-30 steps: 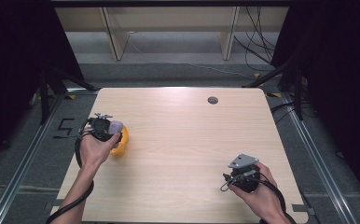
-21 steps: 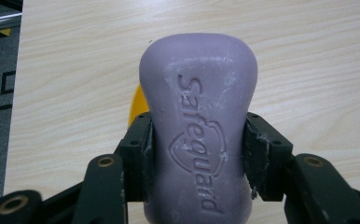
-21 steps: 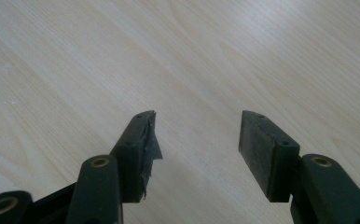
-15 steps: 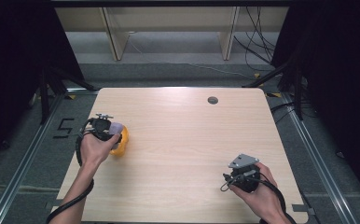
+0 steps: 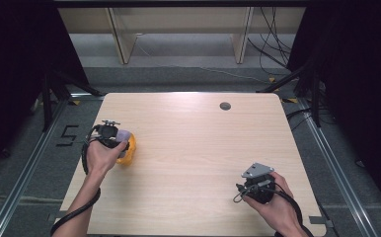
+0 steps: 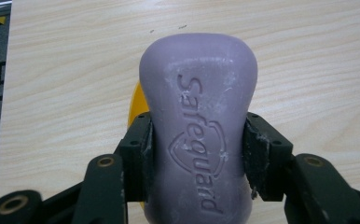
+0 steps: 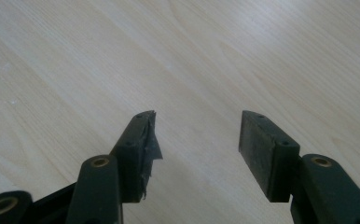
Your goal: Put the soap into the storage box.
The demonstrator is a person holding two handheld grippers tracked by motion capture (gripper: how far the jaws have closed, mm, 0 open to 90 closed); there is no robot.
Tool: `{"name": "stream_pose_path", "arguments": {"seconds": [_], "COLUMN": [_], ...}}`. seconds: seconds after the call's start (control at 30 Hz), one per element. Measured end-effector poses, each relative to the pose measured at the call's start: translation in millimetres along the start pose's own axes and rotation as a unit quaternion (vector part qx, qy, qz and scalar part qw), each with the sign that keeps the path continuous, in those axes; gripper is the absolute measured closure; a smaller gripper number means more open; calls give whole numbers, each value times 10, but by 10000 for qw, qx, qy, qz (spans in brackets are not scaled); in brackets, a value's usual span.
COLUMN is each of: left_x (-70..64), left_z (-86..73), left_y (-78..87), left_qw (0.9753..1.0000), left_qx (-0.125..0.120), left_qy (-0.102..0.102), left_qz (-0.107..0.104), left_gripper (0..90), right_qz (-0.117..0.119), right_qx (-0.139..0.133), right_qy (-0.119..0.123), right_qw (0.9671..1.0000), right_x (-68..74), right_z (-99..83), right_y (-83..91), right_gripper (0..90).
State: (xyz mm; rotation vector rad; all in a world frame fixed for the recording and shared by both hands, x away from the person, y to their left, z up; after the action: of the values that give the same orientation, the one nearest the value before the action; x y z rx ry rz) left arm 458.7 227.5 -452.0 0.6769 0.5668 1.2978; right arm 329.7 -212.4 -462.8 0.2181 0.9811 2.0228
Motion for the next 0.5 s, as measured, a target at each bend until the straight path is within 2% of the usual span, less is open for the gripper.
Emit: {"name": "stream_pose_path", "arguments": {"seconds": [0.27, 0.5], "left_x": [21, 26], "left_z": [-24, -26], "left_y": [-80, -125], "left_qw": [9998, 9998], "left_qx": [125, 180], "left_qy": [133, 121], "left_qz": [-37, -32], "left_gripper": [490, 489], "right_qz": [3, 15], "right_qx": [-9, 11], "right_qy": [-11, -27], "right_qw": [10000, 10000], "right_x": [5, 6], "right_z": [-1, -1], "right_y": [-4, -1], "right_gripper": [465, 465]}}
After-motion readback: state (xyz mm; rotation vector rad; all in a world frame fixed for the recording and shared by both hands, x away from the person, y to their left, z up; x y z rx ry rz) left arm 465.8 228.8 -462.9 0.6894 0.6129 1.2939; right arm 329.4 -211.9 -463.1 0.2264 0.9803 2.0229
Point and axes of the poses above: each handheld gripper's, and its own axes: y roughly backward along the jaws, z roughly out of its top, x roughly to its left, the point moved 2 cm from there along -y, roughly forward along the jaws, and after that the axes turned 7 degrees about -x, right-handed, at the moved point
